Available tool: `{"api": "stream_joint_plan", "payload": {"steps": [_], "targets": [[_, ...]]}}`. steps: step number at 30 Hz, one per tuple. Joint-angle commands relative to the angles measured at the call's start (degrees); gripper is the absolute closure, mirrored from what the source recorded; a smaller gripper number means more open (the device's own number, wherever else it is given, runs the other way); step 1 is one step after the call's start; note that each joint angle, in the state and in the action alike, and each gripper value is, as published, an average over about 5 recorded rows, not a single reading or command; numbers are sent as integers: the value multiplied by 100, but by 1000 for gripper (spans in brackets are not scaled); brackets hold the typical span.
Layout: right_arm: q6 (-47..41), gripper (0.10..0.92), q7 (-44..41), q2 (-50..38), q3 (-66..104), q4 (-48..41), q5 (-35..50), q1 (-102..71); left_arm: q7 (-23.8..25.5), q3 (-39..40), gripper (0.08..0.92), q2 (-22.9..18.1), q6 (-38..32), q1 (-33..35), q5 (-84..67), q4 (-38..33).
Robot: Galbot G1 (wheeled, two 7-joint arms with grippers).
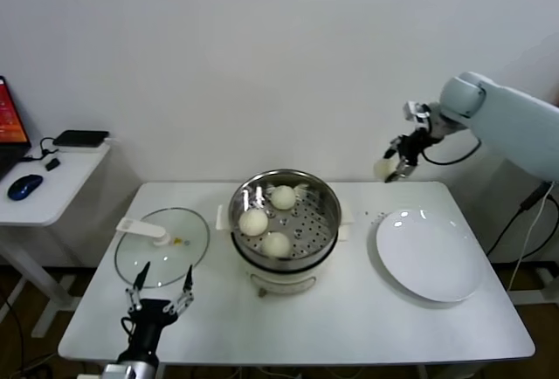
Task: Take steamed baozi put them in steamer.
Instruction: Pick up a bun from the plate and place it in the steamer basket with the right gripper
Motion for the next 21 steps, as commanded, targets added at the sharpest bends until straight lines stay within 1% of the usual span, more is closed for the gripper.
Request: {"api": "stream_joint_plan", "payload": {"steps": [1, 5, 12, 21], "targets": [[-499, 364, 179, 660, -1061, 1009, 1790, 1109, 2, -7, 177, 5, 1, 13, -16, -36], [-602, 364, 285, 854, -1053, 1145, 1952, 1045, 1, -20, 177, 9, -8, 15, -50, -42], [-734, 364, 503, 1086, -945, 1309, 1976, 694, -2, -27, 177, 1, -7, 13, -60, -76], [-755, 364, 650, 1020, -894, 1443, 1588, 164, -5, -69, 177, 3, -17, 82, -76, -139]]}}
